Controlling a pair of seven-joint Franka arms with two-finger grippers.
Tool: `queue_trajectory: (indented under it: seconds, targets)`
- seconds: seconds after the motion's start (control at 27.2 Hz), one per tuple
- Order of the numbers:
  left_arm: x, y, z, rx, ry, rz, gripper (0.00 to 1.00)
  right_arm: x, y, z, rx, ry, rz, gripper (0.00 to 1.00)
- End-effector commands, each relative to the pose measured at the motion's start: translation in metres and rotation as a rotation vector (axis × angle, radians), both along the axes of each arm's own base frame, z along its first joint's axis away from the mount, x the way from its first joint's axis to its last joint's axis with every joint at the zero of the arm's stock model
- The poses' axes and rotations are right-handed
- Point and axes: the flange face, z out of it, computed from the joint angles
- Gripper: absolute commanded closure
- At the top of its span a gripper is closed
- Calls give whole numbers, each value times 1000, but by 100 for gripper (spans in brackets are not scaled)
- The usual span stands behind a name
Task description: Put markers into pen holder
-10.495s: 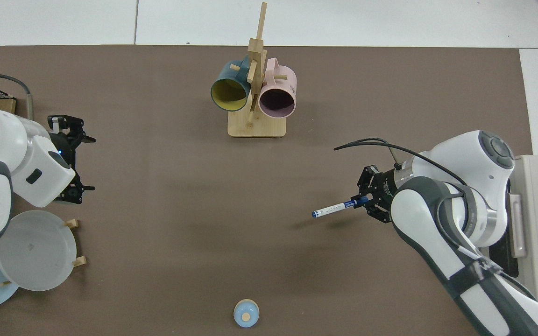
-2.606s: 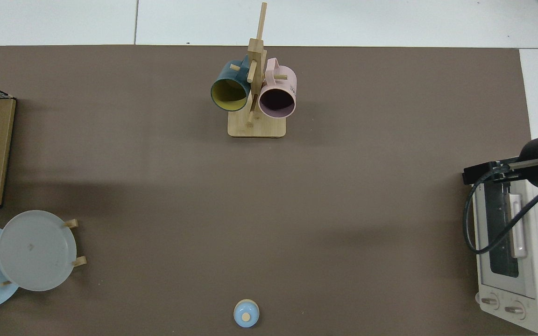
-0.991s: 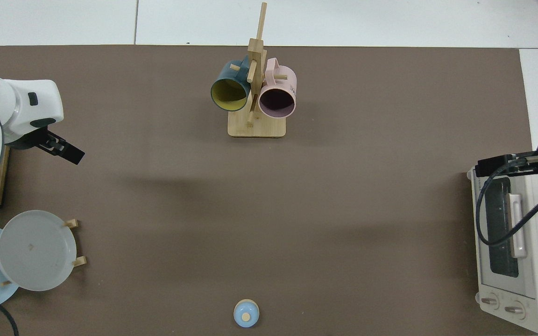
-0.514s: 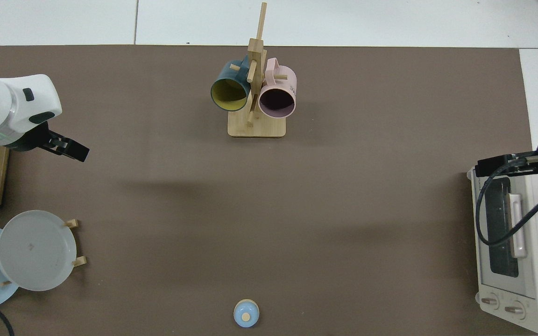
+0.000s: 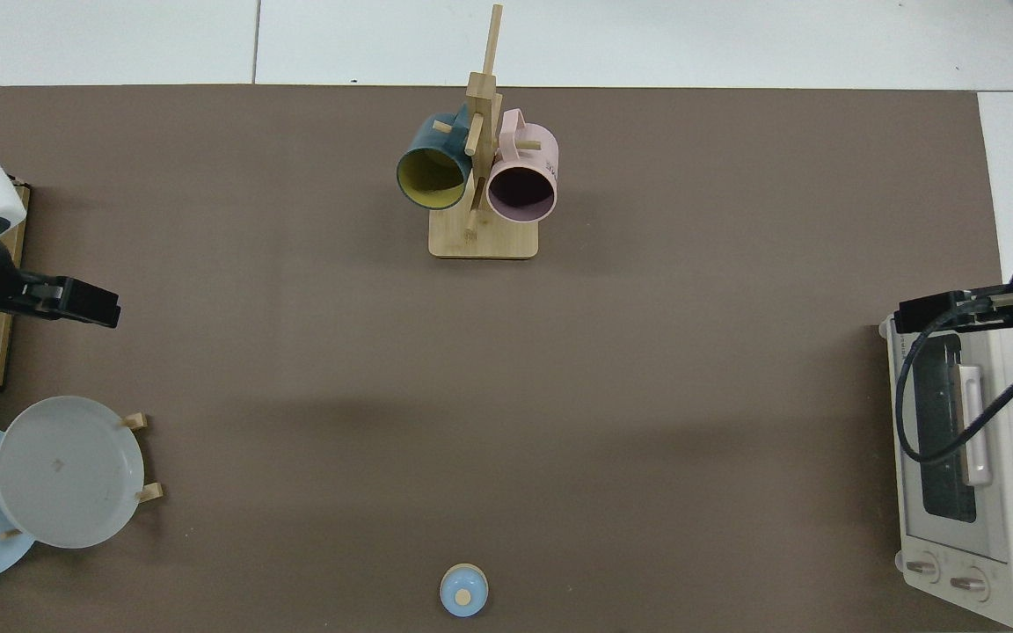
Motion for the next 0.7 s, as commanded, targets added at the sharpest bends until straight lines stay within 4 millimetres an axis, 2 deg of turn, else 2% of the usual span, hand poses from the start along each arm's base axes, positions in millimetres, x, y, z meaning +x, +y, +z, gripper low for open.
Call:
queue_trajectory:
  seconds: [0.0,0.18,0.44,0.66]
  targets:
    - [-9,0,-4,-47,-4,-14,0,0,-1,1,17,-12,26,0]
    - [-14,-1,-9,-60,-46,-63,0,0,-1,1,17,-12,26,0]
    - [7,-5,5,-45,-53,-85,0,0,-1,1,17,-12,26,0]
    - [9,-6,9,-38,-62,-84,0,0,-1,1,17,-12,26,0]
